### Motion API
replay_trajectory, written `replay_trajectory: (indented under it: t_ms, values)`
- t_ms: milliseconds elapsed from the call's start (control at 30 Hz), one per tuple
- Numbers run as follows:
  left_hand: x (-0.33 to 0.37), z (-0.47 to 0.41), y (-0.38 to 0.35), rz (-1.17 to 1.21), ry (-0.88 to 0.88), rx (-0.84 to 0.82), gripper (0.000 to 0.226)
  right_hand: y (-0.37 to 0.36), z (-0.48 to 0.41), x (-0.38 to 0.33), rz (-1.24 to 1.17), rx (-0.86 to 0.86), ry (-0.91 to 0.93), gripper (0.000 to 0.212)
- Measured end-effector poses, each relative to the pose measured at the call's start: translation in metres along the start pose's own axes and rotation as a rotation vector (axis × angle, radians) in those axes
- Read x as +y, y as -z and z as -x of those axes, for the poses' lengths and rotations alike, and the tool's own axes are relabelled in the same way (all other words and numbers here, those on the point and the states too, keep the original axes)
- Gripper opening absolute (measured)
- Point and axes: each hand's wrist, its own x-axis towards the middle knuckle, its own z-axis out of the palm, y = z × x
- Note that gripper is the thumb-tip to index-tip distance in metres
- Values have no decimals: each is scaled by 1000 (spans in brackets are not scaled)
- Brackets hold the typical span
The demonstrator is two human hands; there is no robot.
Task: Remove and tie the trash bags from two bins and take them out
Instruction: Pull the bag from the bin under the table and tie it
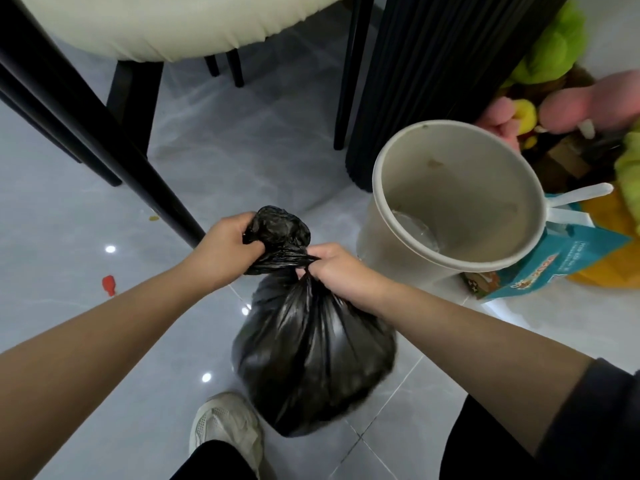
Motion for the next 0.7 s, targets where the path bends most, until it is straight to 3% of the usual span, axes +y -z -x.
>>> replay_trajectory:
  t_ms: [67,167,233,300,400,467,533,633,700]
  values:
    - [-2,3,-5,-102,-20,35,25,4,-1,2,44,15,-10,36]
    - [-8,14,-8,-350,-351,85,52,8,-1,2,101,5,-50,35]
    - [-11,23,-9,-495,-601,23,57,11,1,1,137,-18,-48,37]
    - [-17,26,-11,-675,-714,-100,60,10,2,0,159,-41,-41,38]
    - [-27,19,-17,-786,-672,-185,58,7,4,-4,171,-92,-46,28]
    - [-26,13,-17,-722,-652,-187,29,5,7,-6,259,-123,-57,14]
    - [-20,9,-12,-652,-617,-219,5,5,8,-6,418,-156,-52,21]
    - [-10,10,-9,-475,-454,-310,12,2,9,-4,642,-137,21,35]
    - [-2,10,-9,-265,-226,-345,18,4,9,-4,713,-72,89,36]
